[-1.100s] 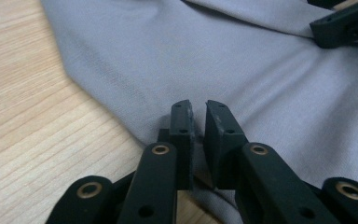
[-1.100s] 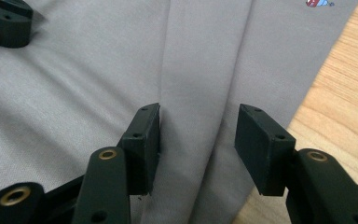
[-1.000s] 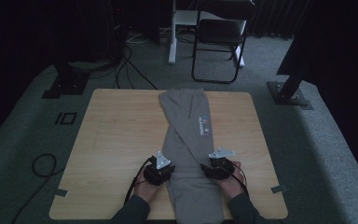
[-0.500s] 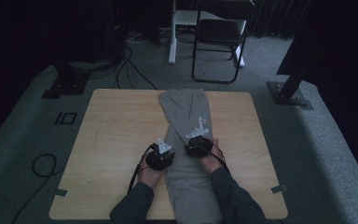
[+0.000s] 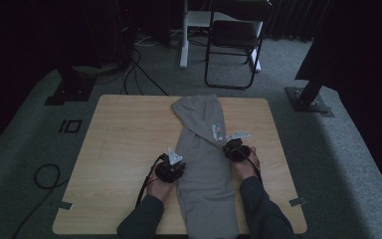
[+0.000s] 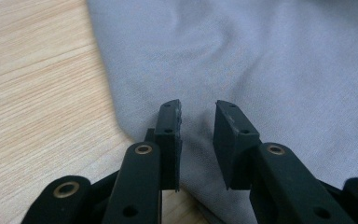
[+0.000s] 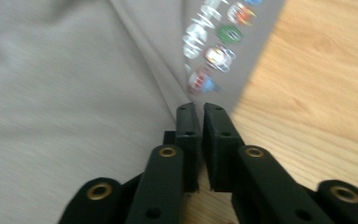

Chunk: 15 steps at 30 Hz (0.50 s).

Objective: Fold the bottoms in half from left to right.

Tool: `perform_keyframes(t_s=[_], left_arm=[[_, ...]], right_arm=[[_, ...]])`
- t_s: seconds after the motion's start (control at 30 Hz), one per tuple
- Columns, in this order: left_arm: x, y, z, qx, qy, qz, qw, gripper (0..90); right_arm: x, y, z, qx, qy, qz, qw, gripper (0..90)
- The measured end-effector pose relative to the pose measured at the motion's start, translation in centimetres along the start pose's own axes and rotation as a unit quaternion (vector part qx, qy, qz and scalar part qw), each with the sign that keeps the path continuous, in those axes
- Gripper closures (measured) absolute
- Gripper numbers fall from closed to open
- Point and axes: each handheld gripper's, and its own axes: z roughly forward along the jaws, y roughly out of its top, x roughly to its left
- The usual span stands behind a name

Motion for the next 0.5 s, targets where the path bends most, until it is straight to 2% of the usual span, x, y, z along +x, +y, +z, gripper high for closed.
perform_keyframes(t_s=[0.1,0.23,0.37,0.5], left_arm=[[0.0,0.0,0.0,0.000,0.000,0.001,1.0000,72.0],[0.2,0.3,0.1,-0.002,-0.008,-0.001,1.0000,67.6],[0.7,1.7,0.6,-0.009,0.002,0.006,0.9999,66.0],[1.6,3.5,2.2,-0.008,0.015,-0.001,0.9999,65.2]], right_arm=[[-0.8,-0.5,-0.1,-0.002,0.003,0.011,0.9999,80.5],[-0.8,-0.2,-0.3,0.001,-0.005,0.003,1.0000,73.4],[0.1,0.6,-0.4,-0.023,0.013,-0.006,0.9996,61.8],[1.6,1.8,0.5,-0.020,0.021,-0.038,0.9989,56.4]])
